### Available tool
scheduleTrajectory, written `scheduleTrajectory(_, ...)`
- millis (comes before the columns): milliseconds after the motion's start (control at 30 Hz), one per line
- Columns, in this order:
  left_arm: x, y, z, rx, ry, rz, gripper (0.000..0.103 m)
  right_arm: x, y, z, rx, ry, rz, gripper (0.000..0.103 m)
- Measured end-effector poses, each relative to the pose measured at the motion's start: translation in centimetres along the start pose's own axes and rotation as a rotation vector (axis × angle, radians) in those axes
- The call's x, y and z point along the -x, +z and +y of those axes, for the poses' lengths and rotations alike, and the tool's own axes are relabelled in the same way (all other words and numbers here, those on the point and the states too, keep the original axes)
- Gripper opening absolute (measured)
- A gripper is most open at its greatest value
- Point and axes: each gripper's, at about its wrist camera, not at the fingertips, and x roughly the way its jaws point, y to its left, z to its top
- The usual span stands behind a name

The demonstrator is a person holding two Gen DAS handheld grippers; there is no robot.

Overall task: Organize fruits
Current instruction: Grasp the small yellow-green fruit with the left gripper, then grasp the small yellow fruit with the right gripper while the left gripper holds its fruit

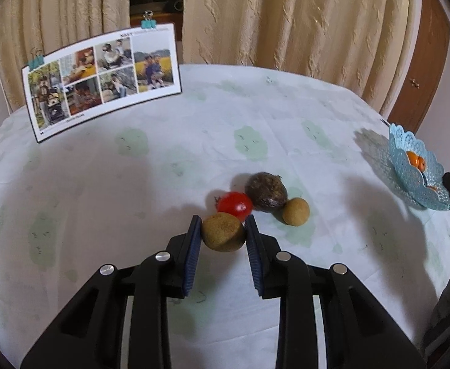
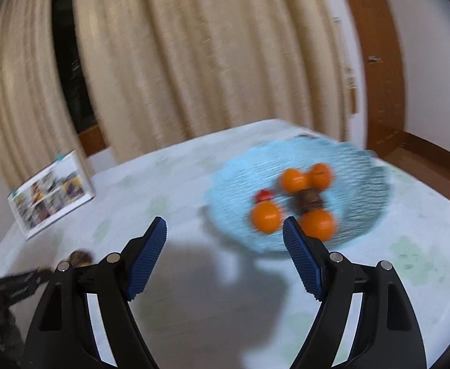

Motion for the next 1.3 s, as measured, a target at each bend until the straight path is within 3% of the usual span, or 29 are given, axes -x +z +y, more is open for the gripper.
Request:
scheduleTrajectory(233, 1.0, 0.2, 1.2, 0.025, 0.046, -0.051, 0.029, -3.3, -0.8, 7.5, 0.142, 0.250, 0.193, 0.080)
scheduleTrajectory(367, 1.3, 0.2, 1.8, 0.044, 0.065, -0.053, 0.029, -4.8, -1.9, 11.3, 0.204, 0.322, 0.279, 0.079)
scheduleTrajectory(467, 1.5, 0.3, 2.4, 0.068, 0.065, -0.054, 0.029, -6.3, -2.7, 14.1, 0.273, 0.360, 0.331, 0.072)
scheduleTrajectory(600, 1.9, 0.5, 3.1, 0.102, 0.073, -0.063, 0.029, -8.5, -3.9, 16.3, 0.331, 0.368, 0.402, 0.054)
scheduleTrajectory(667, 1.9, 0.5, 3.3, 0.113, 0.075, -0.061, 0.029, -9.5, -4.2, 16.7, 0.332, 0.368, 0.437, 0.050)
scheduleTrajectory(933, 1.8, 0.5, 3.3, 0.116, 0.064, -0.055, 0.029, -10.6, -4.9, 17.1, 0.336, 0.330, 0.470, 0.028)
scheduleTrajectory(1300, 1.6, 0.3, 3.1, 0.112, 0.048, -0.047, 0.029, -8.3, -4.1, 14.8, 0.283, 0.307, 0.419, 0.027)
